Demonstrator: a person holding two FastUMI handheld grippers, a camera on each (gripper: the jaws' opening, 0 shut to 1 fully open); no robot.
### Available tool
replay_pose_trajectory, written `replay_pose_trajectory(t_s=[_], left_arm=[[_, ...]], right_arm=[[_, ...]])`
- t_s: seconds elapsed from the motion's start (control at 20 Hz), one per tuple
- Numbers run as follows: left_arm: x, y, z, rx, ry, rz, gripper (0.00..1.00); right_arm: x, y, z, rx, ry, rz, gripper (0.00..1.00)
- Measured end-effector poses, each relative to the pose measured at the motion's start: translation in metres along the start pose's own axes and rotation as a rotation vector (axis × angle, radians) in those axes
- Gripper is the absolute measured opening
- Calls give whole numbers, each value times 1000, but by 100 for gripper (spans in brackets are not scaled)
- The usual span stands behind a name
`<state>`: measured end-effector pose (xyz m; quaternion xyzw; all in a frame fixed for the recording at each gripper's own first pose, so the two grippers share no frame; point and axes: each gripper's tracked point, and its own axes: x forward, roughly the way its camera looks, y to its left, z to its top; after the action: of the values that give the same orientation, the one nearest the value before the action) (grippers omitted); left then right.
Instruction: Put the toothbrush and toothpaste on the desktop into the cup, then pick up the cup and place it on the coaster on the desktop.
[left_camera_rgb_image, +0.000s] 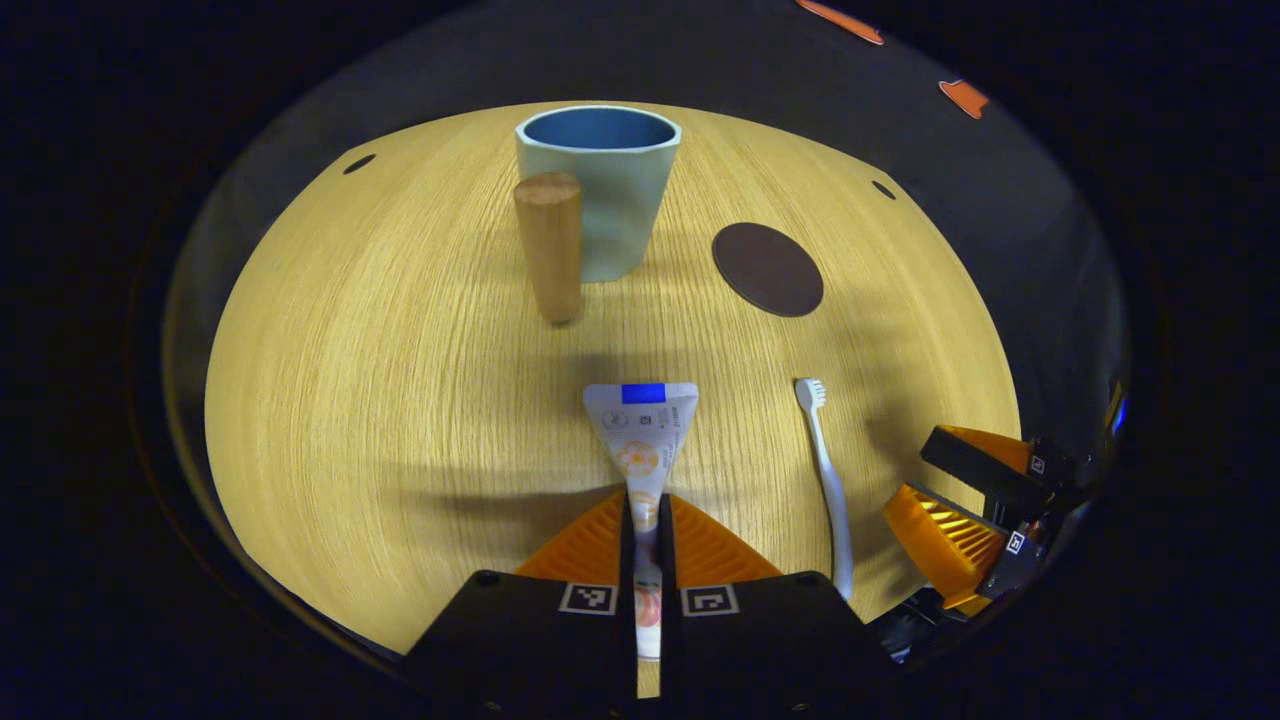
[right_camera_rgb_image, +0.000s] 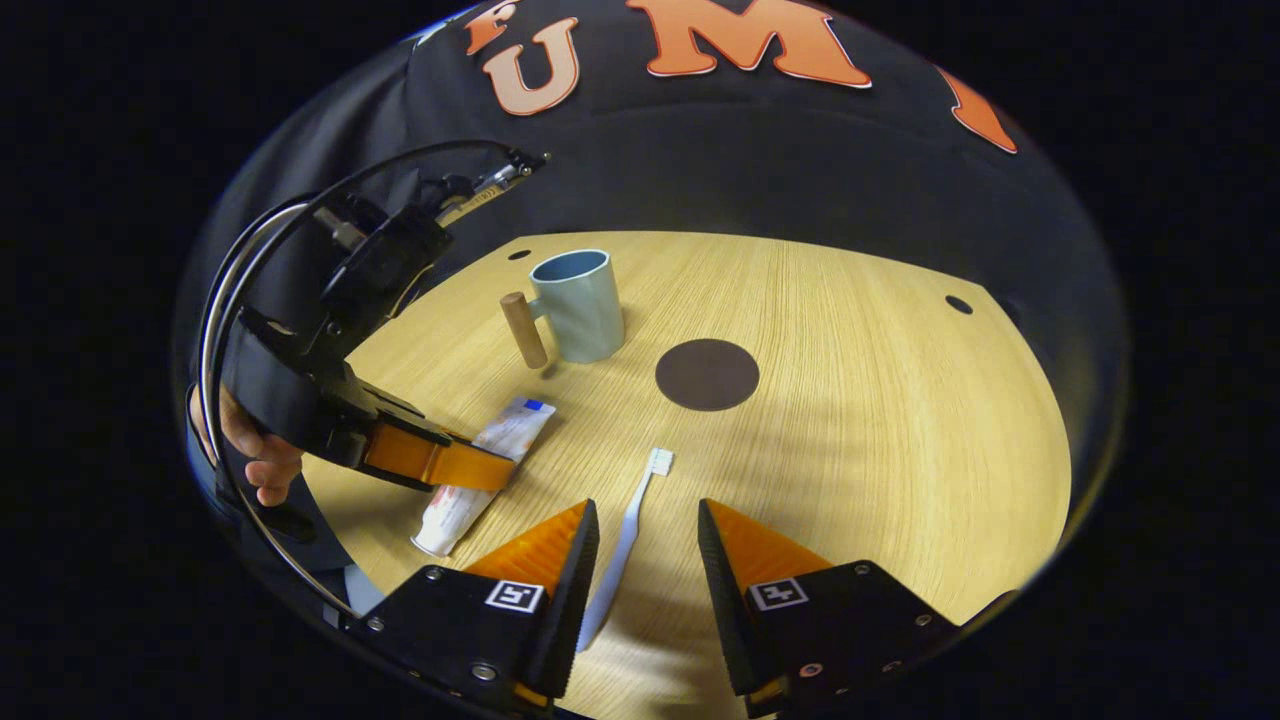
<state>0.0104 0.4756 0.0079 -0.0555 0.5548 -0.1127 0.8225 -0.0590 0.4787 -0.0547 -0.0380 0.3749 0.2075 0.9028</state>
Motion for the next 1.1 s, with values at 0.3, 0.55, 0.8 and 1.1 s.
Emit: replay_pose_trajectory(t_s=[0.3, 0.55, 0.8, 1.1], left_arm=[[-17, 7, 23, 53, -136, 3, 8], [-44, 5, 55, 81, -293, -33, 8], [-86, 5, 83, 96, -463, -57, 8], [-145, 12, 138, 97, -733, -70, 8]], right_arm=[[11, 10, -18, -25, 83, -1, 39], [27, 15, -31, -42, 136, -29, 31], [36, 9, -30, -65, 132, -77, 25], [34, 8, -19, -21, 65, -63, 5]])
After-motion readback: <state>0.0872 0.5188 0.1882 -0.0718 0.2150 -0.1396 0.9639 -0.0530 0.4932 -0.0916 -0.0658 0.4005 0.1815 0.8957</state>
